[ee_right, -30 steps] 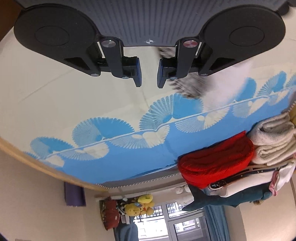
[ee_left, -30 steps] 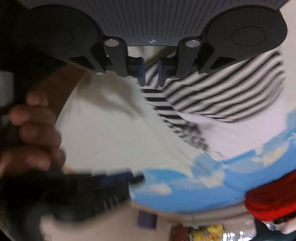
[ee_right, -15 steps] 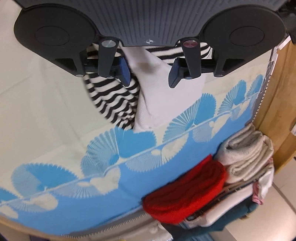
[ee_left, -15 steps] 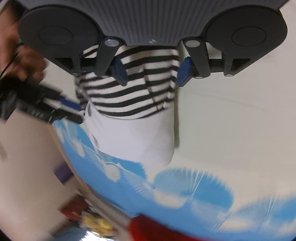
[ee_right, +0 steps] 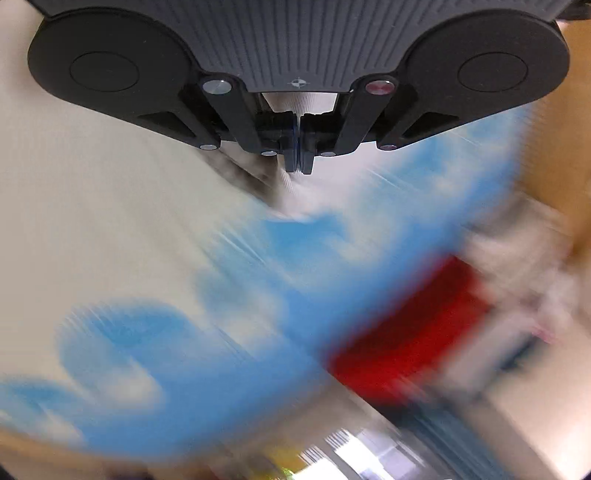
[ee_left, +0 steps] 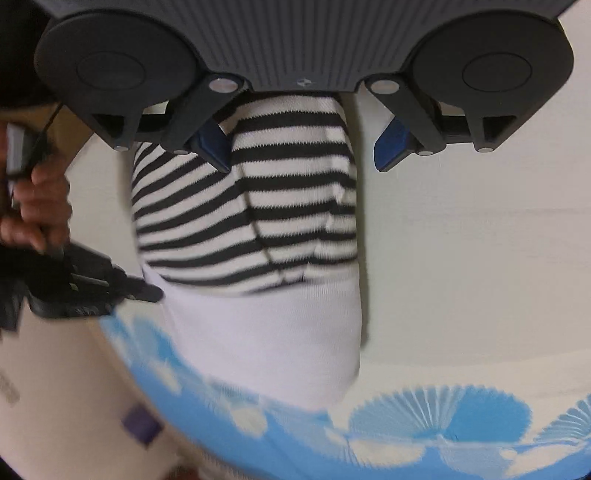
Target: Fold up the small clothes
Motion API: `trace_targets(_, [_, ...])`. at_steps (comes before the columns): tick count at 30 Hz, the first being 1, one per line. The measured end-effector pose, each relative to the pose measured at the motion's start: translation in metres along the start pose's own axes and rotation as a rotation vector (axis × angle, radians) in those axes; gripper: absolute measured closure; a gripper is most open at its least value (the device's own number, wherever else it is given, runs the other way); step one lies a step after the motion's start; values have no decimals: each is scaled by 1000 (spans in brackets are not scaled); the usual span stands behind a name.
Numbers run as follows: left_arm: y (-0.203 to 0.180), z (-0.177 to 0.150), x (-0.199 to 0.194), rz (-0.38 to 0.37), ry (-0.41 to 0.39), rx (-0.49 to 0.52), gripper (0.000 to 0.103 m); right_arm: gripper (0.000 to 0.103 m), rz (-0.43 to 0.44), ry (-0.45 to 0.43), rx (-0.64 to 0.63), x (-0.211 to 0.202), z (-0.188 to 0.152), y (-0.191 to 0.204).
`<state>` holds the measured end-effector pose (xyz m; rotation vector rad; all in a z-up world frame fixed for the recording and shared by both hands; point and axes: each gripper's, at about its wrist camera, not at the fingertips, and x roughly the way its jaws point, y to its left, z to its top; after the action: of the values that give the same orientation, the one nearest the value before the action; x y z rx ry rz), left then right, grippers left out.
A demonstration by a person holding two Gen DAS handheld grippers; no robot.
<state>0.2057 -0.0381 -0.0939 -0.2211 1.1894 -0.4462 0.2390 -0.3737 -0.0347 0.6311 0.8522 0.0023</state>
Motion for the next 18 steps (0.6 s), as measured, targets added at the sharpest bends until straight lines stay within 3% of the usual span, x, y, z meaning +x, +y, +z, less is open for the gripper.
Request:
trace_targets(2, [-4, -2, 4, 9, 15, 34, 14, 103, -82, 97, -28, 22, -4, -1])
trace_targets(5, [-6, 0, -10, -6, -17, 53, 14, 103, -97, 52, -177, 18, -11, 20])
trace_targets(7, [-5, -6, -25, -43, -62, 26, 16, 103, -111, 46, -212, 16, -14, 24])
trace_targets(11, [-9, -14, 16, 39, 92, 85, 18, 103, -157, 52, -236, 18, -16, 19])
trace_targets(12, [-13, -15, 17, 53, 100, 113, 18, 103, -170, 61, -246, 23, -14, 19])
trace_targets(15, [-23, -7, 1, 24, 51, 152, 20, 103, -195, 66, -286, 24, -21, 20])
trace_targets(18, [-5, 11, -25, -65, -44, 40, 19, 99, -153, 66, -270, 18, -21, 22])
